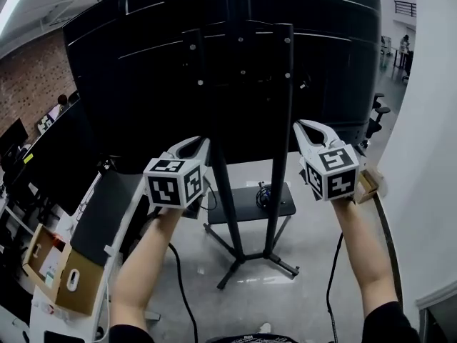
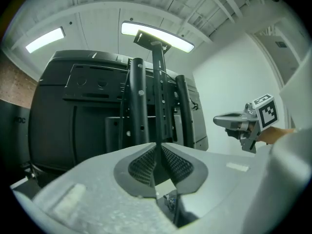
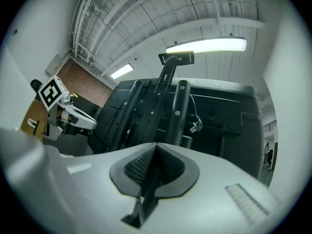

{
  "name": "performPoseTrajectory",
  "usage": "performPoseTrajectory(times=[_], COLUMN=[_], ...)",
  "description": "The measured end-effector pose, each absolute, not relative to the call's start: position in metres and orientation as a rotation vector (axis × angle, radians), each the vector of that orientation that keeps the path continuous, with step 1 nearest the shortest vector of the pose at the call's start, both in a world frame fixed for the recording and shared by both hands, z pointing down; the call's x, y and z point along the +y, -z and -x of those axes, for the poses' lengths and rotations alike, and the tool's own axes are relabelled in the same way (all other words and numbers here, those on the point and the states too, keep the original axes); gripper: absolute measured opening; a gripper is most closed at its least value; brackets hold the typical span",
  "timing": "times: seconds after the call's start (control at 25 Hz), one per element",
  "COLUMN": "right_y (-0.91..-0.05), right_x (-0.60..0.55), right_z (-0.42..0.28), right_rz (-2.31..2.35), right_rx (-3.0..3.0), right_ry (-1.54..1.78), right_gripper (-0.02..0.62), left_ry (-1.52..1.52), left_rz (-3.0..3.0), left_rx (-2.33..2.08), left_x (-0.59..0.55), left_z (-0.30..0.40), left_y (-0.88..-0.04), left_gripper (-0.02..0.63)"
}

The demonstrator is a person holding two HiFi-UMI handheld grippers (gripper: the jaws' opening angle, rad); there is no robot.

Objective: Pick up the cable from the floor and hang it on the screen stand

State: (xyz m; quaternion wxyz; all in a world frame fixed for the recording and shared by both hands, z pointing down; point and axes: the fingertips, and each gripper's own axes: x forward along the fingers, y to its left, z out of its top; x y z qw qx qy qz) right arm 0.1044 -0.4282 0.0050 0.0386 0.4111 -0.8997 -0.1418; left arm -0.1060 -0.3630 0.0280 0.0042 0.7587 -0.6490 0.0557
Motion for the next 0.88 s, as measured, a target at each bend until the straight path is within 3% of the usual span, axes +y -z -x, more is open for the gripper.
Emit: performPoseTrajectory(times=[0.36,0.88], right_y=[-0.069,-0.137], right_x=[-0.327,-0.204], right_z=[-0.07,-0.033], right_rz=[-1.27,-1.304], right_rx=[-2.777,-2.721], right_ry=[0.218,0.009], right_gripper=[0.006,0.005], left_ry=[-0.153,-0.167], left_rz=[-2.516,-2.551], left_rx=[-1.861,-1.739], left_x=[-0.295,-0.203], left_z=[0.05,0.033], left_y=[-0.076,-0.133], left_gripper=[0.005,0.0])
